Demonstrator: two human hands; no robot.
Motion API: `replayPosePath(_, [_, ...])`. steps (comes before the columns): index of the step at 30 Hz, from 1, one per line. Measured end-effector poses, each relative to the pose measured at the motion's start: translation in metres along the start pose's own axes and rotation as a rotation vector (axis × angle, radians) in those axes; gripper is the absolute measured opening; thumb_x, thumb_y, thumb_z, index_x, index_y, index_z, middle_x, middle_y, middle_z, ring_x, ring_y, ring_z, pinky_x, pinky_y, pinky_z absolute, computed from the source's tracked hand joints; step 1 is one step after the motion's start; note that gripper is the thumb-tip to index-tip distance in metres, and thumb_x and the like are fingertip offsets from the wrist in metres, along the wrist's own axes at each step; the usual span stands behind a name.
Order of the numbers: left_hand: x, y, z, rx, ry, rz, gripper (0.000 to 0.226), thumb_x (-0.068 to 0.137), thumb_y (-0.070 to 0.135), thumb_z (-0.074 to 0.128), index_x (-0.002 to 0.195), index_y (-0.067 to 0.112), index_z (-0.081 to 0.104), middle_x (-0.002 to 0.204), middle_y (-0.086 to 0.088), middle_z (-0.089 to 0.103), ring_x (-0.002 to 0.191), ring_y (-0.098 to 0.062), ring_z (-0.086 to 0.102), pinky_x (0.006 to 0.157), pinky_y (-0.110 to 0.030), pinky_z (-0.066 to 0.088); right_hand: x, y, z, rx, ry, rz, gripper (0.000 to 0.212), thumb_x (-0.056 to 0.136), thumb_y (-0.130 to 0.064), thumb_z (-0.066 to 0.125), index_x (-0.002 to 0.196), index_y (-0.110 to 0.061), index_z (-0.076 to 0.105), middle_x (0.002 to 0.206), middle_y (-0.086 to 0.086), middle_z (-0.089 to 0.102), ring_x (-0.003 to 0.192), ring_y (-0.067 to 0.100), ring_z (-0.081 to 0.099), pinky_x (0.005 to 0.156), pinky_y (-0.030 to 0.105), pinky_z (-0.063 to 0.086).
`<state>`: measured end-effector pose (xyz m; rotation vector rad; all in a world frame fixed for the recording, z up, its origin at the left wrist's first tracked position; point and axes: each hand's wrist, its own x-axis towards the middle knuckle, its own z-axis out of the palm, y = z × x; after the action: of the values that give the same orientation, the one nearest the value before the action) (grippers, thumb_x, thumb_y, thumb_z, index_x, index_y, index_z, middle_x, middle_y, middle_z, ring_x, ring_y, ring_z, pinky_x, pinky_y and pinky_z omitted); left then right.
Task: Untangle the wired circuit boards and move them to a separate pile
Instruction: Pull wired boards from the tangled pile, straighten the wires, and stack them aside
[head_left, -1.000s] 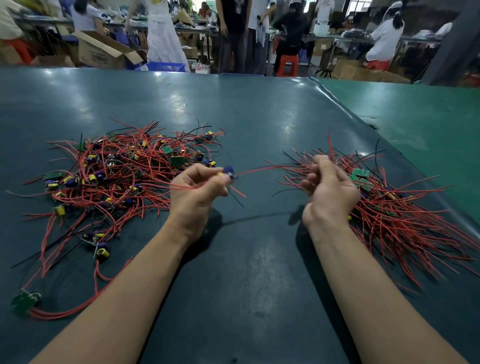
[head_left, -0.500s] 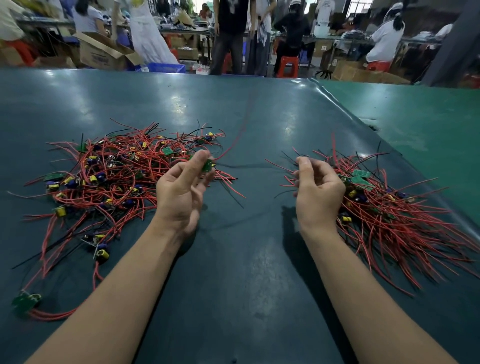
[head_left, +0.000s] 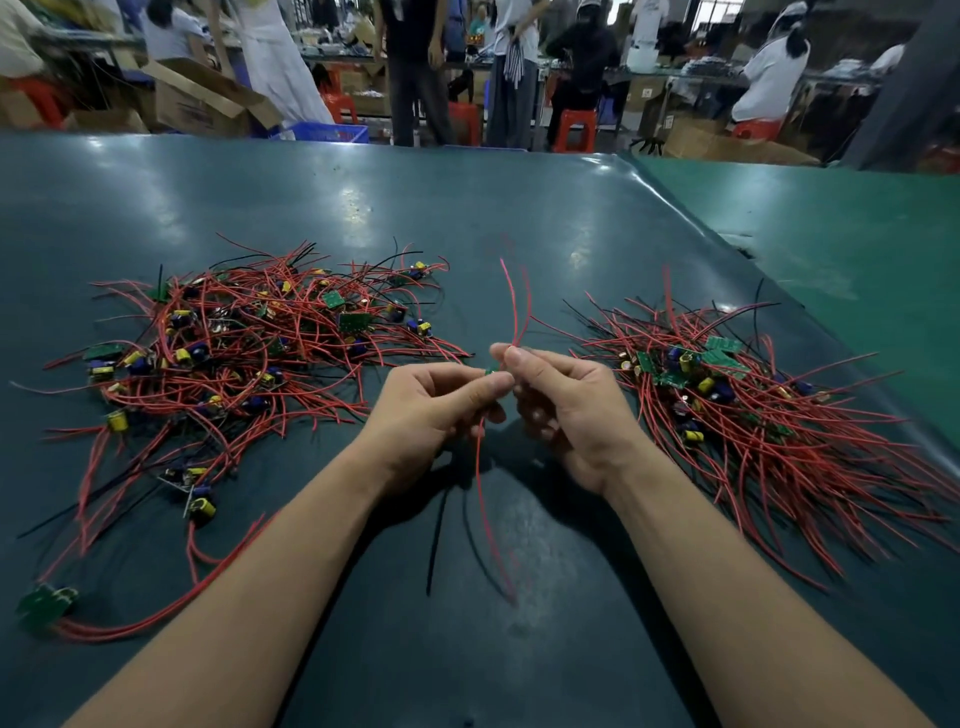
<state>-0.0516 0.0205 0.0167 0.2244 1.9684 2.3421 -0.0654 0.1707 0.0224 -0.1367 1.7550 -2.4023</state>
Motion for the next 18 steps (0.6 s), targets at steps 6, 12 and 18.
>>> replayPosePath(6, [0.0, 0.0, 0.0, 0.043, -0.024, -0.018, 0.02, 0.064, 0.035, 0.084, 0.064, 0.019, 0.071, 0.056, -0.004, 0.062, 0.055, -0.019, 0.045, 0.051, -0.026, 0.03, 0.001, 0.001, 0.001, -0.055, 0.119, -0.029, 0.013, 0.084, -0.012, 0.072, 0.072, -0.01, 0.077, 0.05, -0.004, 0.05, 0.04, 0.006, 0.034, 0.039, 0.016, 0.026])
replayPosePath(12, [-0.001, 0.001, -0.005, 0.011, -0.205, -0.083, 0.024, 0.069, 0.025, 0.079, 0.055, 0.019, 0.061, 0.047, 0.001, 0.053, 0.039, -0.011, 0.041, 0.042, -0.017, 0.029, 0.009, -0.007, -0.01, 0.122, 0.327, -0.151, 0.009, 0.085, -0.003, 0.07, 0.077, -0.001, 0.07, 0.047, -0.004, 0.05, 0.034, 0.004, 0.032, 0.034, 0.015, 0.024])
replayPosePath(18, [-0.003, 0.004, -0.006, 0.031, -0.308, -0.112, 0.031, 0.077, 0.014, 0.069, 0.05, 0.02, 0.055, 0.044, 0.001, 0.05, 0.035, -0.012, 0.036, 0.043, -0.019, 0.025, 0.016, -0.006, -0.015, 0.189, 0.488, -0.246, 0.014, 0.084, 0.0, 0.071, 0.071, -0.002, 0.066, 0.047, -0.003, 0.053, 0.036, 0.005, 0.035, 0.036, 0.016, 0.024])
